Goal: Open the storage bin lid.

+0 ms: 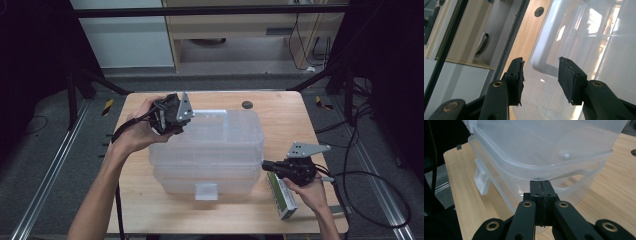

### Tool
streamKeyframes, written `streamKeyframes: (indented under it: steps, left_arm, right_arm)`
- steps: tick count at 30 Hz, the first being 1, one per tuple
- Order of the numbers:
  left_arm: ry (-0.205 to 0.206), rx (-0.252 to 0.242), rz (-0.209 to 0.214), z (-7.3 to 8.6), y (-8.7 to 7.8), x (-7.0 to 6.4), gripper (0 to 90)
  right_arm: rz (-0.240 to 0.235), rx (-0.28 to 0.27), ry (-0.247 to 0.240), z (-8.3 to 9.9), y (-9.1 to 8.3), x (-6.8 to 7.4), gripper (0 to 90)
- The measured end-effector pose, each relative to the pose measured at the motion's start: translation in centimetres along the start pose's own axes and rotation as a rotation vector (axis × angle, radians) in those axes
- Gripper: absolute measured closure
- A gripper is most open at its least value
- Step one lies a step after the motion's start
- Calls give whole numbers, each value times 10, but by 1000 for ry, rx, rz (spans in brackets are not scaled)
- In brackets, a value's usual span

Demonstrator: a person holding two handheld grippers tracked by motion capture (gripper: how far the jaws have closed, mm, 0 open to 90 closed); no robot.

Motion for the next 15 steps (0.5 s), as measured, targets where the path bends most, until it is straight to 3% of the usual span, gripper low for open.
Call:
streamKeyframes:
  steps: [2, 3, 4, 5, 11, 12, 15]
  left_arm:
    - [-48, -13, -12, 9, -7, 3, 558]
    - [-48, -13, -12, 9, -7, 3, 564]
    - [-88, -26, -23, 14, -11, 4, 566]
    - [-88, -26, -23, 14, -11, 4, 570]
    - [-227, -69, -52, 40, -24, 10, 609]
    - [-227, -69, -52, 40, -24, 10, 612]
    - [-277, -78, -57, 54, -28, 10, 624]
  right_arm:
    - [1, 0, 0, 0, 0, 0, 900]
    - [1, 0, 0, 0, 0, 0, 900]
    - [1, -2, 0, 0, 0, 0, 900]
    - [1, -2, 0, 0, 0, 0, 900]
    - [1, -6, -1, -1, 0, 0, 900]
    - [1, -6, -1, -1, 0, 0, 900]
    - [2, -5, -1, -1, 0, 0, 900]
Point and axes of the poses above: each handheld gripper's, and its own axes: y roughly forward along the jaws, z roughly out of its underside, x roughly to its left, the point moved 5 cm from there along y, roughly forward along the jaws, and after that the axes turned 9 degrees about -z, right-handed, at the moved point
